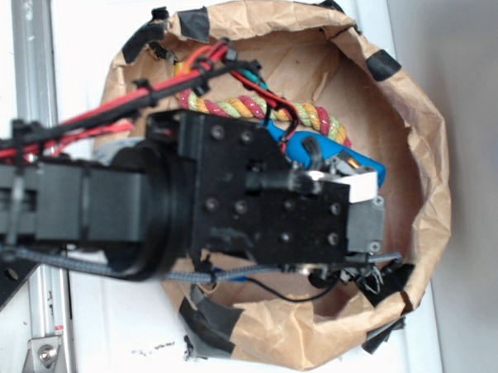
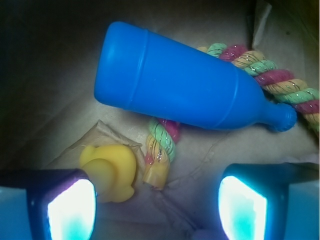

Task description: Grab the yellow duck.

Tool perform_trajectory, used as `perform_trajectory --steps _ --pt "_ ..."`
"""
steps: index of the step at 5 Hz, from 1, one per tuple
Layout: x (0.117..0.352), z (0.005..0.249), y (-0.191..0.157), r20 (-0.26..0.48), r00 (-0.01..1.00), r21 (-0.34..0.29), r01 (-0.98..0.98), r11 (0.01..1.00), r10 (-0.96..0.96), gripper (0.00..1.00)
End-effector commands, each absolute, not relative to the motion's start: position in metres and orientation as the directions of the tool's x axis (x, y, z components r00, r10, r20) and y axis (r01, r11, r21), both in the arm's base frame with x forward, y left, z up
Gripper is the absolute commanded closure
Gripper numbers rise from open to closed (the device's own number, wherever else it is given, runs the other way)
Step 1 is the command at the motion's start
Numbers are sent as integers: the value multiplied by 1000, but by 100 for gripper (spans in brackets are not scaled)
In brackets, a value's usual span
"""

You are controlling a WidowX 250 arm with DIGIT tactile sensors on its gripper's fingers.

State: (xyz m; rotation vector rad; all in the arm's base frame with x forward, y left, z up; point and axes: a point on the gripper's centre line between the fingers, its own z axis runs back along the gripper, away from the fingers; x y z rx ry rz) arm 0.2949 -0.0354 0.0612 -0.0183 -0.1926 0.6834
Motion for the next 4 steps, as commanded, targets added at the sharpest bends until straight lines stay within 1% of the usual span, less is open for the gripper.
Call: perform_trajectory --steps 1,2,3,4 --pt "301 34 -42 174 801 -34 -576 817 572 0" --pt "300 20 -55 154 838 -17 -527 850 523 0" --pt "294 19 -70 127 849 -39 -512 858 513 0" --pt "283 25 -90 102 860 -64 -496 866 500 0"
